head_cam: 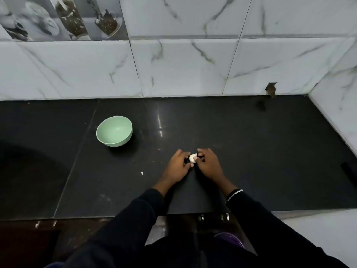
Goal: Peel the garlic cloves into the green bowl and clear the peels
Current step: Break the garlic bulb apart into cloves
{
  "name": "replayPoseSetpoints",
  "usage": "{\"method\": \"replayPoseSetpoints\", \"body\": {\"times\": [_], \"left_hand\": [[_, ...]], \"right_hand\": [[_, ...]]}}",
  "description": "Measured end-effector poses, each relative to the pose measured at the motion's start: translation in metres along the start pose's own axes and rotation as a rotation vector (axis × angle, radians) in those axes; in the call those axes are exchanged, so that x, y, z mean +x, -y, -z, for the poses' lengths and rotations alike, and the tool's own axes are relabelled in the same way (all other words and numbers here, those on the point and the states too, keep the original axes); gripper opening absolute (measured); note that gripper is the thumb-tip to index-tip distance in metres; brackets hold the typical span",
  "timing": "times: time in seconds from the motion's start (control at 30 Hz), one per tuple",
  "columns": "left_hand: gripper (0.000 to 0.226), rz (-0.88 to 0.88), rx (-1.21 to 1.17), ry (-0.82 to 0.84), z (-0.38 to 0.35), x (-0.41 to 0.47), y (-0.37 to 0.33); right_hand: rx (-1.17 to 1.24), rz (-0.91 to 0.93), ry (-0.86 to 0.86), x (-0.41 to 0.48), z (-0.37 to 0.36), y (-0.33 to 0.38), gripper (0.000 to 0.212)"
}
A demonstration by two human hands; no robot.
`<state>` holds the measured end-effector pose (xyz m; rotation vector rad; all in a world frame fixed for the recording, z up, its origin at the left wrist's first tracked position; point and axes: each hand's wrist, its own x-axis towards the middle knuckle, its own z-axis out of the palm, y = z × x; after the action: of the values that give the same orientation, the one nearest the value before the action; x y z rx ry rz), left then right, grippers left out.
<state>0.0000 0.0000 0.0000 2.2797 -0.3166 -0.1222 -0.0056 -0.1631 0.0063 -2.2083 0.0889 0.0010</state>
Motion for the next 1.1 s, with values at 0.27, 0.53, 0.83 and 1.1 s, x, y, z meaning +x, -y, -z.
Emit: {"method": "replayPoseSetpoints", "body": {"times": [0.27,0.53,0.83,1.1], "left_hand": [[0.027,0.227,-0.242,-0.071,-0.001,0.005,-0.008],[0.015,0.243,-0.557,0.009,0.01,0.006,-0.008],[0.015,0.193,-0.635,0.046,0.024,0.014,-0.013],[0.017,0.227,-0.743,0.033,0.023,0.009,-0.019]], "right_hand": [[0.331,-0.238,0.11,0.005,0.001,0.002,0.025],[0.628,-0.275,0.137,0.002,0.009,0.017,0.016],[0.307,-0.114,0.051,0.01,0.022,0.039,0.011],[0.172,-0.065,-0.015,0.01,0.017,0.044,0.012]]}}
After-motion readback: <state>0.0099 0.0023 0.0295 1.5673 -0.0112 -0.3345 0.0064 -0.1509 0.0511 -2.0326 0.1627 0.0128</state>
